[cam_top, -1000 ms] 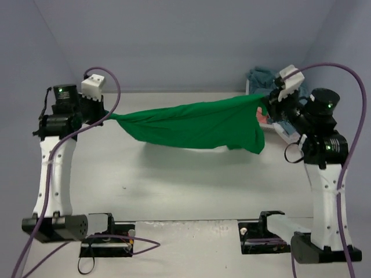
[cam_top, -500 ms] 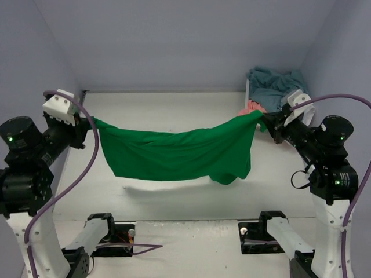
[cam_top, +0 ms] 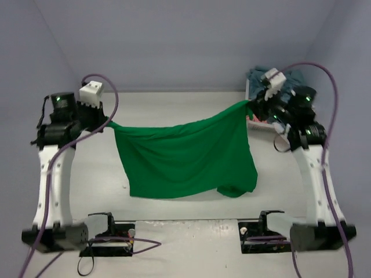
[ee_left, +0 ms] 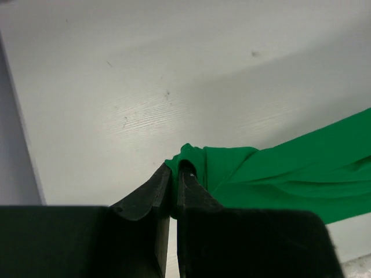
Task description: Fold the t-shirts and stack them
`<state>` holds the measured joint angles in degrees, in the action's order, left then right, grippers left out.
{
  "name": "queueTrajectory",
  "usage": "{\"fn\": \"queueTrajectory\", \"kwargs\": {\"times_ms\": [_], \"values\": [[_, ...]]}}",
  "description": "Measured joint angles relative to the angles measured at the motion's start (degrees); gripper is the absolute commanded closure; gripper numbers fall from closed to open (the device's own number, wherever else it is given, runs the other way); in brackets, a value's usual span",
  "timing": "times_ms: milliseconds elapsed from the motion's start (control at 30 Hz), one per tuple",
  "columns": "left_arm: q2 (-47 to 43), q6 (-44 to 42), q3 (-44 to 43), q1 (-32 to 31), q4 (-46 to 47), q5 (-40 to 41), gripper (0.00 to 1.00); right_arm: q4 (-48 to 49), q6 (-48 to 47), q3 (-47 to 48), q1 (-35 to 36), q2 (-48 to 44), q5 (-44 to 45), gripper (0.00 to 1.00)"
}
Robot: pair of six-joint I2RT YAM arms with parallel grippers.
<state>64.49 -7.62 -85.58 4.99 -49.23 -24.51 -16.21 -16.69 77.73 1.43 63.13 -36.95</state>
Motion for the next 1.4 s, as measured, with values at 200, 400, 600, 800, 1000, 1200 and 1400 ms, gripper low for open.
{"fn": "queueTrajectory", "kwargs": {"times_ms": [200, 400, 600, 800, 1000, 1200, 1400], "values": [[20.02, 0.63, 0.24, 0.00, 7.28, 2.29, 1.00, 5.16, 0.68, -0.33, 0.22, 24.57, -0.85, 1.00], [35.34, 2.19, -5.05, -0.11, 12.11, 2.67, 1.00, 7.56, 0.33, 0.35, 2.80, 35.71, 0.94, 1.00], [45.05, 3.61, -10.16, -0.92, 16.00, 5.99, 1.00, 14.29, 1.46, 2.73, 5.81, 40.65, 4.24, 1.00], [50.73, 5.92, -13.27, -1.31, 18.58, 9.79, 0.67, 19.34, 4.28, 4.90, 7.96, 45.59, 12.87, 0.75], [47.65, 7.54, -8.61, -1.31, 21.73, 13.03, 0.21, 18.49, 3.10, 4.04, 10.14, 45.18, 20.65, 0.26], [36.00, 5.81, -1.68, -1.31, 20.50, 11.52, 0.21, 8.90, -0.98, -2.49, 11.65, 33.88, 19.10, 0.30], [18.80, -0.57, 2.84, -1.55, 12.59, 2.43, 0.22, -1.95, -8.00, -9.18, 19.54, 16.06, 19.28, 0.31]]}}
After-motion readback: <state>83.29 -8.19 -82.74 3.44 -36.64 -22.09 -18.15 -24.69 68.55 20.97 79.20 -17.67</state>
